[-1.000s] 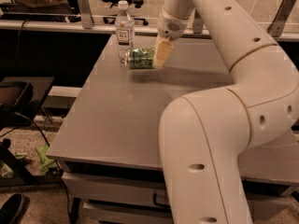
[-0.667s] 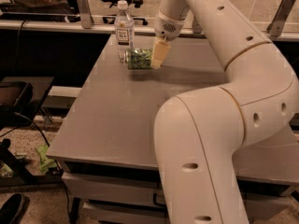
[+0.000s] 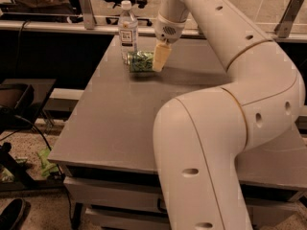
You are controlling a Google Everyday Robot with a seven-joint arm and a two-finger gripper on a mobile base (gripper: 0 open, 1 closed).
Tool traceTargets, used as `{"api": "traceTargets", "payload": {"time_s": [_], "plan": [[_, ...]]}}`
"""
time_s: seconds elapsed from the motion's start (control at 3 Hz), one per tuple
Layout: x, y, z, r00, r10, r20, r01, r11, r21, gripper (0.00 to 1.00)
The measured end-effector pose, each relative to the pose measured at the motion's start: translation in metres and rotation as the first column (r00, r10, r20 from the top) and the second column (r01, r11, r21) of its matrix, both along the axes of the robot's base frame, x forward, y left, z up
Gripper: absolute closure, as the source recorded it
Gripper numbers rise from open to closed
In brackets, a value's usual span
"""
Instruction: Move green can near blue plastic bottle
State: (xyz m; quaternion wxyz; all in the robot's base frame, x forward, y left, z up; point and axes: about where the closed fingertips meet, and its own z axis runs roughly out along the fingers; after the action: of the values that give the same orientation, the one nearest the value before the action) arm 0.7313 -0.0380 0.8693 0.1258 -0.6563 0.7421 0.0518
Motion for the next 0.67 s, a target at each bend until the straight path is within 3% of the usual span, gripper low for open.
{"api": "traceTargets", "payload": {"time_s": [0.67], "plan": [[-0.0031,0.0045,-0.0053,0.9999,-0.006,-0.013,0.006,1.000,0.001,0.38]]}}
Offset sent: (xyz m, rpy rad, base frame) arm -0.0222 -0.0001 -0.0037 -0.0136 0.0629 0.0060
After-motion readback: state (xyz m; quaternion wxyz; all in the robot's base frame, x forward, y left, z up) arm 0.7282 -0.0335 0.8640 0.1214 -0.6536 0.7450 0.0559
